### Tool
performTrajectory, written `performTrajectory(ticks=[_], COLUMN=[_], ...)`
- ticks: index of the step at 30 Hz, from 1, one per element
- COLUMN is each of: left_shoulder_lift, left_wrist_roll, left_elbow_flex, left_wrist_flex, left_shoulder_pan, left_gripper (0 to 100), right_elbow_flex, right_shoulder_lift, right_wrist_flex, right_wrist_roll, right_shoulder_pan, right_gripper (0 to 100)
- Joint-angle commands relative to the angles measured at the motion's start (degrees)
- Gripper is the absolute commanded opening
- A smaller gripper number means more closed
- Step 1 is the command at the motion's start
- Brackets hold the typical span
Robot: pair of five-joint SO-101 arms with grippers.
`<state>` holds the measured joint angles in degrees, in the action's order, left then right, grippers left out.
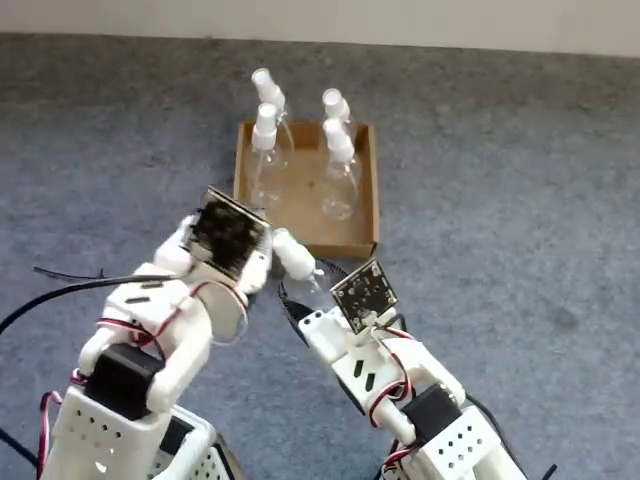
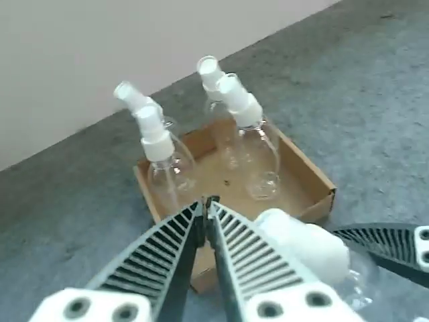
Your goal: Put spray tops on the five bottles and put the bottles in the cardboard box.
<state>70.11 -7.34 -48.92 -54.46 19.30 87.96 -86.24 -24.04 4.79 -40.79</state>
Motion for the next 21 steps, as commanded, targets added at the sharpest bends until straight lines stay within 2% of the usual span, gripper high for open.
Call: performTrajectory(ticks=[1,7,13,21], left_shoulder_lift=[-0.5,-0.5,0.0,0.0], left_wrist_roll=[-0.8,-0.9,-4.7,-4.8], left_elbow_flex=[1.9,0.7,0.7,10.5], left_wrist_flex=[0.0,0.0,-0.3,-2.3], left_shoulder_pan=[5.7,6.5,6.1,6.5], left_gripper=[2,2,1,1], right_elbow_flex=[-0.5,-0.6,-0.6,-0.5], right_shoulder_lift=[-0.8,-0.8,-0.8,-0.8], right_wrist_flex=[1.3,1.3,1.3,1.3], right_wrist_roll=[-0.3,-0.1,-0.1,0.0], right_shoulder_pan=[-0.2,-0.3,-0.2,-0.6], right_gripper=[0.4,0.4,0.4,0.4])
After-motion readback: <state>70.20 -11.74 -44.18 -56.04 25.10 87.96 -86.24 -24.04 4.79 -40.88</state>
